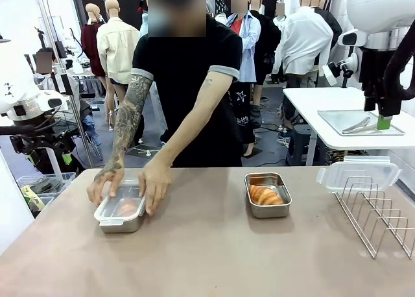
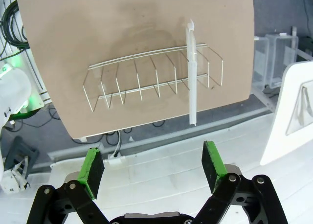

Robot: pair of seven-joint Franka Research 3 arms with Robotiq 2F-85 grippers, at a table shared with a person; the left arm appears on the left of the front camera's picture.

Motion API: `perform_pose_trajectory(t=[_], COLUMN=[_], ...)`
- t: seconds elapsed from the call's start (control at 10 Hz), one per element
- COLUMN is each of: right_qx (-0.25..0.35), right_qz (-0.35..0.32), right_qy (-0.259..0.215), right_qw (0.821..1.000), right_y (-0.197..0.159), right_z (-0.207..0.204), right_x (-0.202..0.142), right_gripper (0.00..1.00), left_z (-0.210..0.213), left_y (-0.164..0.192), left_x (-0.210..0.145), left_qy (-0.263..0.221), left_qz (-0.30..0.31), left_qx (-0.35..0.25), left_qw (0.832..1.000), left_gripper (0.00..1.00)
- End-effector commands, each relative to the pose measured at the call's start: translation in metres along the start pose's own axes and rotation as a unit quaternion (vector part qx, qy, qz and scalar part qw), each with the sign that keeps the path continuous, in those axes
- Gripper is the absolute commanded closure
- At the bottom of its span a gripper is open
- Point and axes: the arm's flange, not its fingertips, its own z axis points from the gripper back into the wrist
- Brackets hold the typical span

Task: Place the bread in airtight containers.
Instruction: Pick up one Airtight Container lid and hand it to the human.

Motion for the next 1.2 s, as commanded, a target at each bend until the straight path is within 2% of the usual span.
perform_pose_trajectory(t=[0.0,1.1], right_qx=[0.000,0.000], right_qz=[0.000,0.000], right_qy=[0.000,0.000], right_qw=[1.000,1.000], right_y=[0.0001,0.0001], right_z=[-0.0002,-0.0002], right_x=[-0.0003,-0.0003], right_gripper=[0.00,0.00], left_z=[0.0014,0.0014], left_y=[0.0003,0.0003], left_x=[-0.0015,-0.0015], left_qy=[-0.001,-0.001], left_qz=[-0.003,-0.003], left_qx=[-0.001,-0.001], left_qw=[1.000,1.000], left_gripper=[0.00,0.00])
